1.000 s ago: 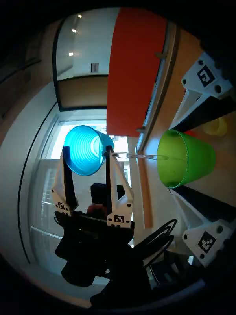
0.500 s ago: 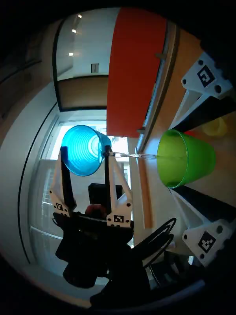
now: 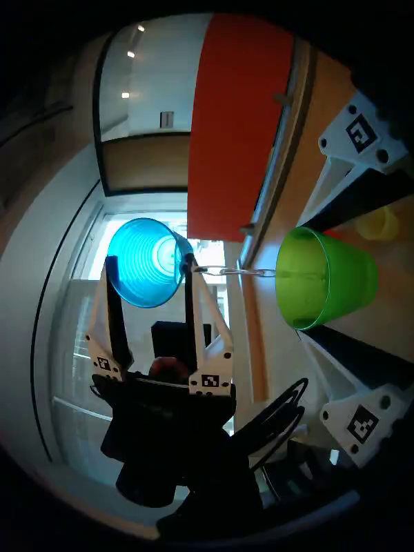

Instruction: Pour water

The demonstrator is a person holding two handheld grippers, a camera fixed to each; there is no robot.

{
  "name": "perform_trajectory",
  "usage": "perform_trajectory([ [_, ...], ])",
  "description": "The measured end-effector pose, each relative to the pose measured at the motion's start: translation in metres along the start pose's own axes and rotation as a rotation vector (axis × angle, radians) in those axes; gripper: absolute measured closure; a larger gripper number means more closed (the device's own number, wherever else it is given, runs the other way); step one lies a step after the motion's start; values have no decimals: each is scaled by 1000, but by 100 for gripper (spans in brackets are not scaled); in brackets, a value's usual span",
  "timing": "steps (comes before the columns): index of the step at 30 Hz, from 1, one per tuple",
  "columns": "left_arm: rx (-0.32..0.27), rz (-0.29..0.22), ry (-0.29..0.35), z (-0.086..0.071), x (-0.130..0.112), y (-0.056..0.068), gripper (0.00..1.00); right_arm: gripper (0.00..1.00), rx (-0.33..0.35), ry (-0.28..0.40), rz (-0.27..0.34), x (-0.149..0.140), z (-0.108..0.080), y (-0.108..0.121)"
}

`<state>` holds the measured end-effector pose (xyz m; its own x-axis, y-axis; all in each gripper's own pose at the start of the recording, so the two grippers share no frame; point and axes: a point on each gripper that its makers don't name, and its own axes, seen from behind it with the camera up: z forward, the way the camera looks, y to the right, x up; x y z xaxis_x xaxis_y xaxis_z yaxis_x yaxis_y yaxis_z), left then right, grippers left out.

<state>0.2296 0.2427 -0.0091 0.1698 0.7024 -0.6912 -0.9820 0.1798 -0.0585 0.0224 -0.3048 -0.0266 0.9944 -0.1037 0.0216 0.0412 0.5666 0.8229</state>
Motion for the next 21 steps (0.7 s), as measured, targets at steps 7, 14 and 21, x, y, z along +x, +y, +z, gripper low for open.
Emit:
perform_trajectory([
  [7, 6, 14, 4, -1, 1, -5, 12, 9, 1, 0, -2, 0, 2, 0],
  [14, 7, 36, 5, 0, 0, -6, 12, 9, 0, 0, -3, 0, 2, 0],
  [21, 0, 57, 7, 0, 1, -5, 12, 9, -1, 1, -3, 1, 2, 1],
])
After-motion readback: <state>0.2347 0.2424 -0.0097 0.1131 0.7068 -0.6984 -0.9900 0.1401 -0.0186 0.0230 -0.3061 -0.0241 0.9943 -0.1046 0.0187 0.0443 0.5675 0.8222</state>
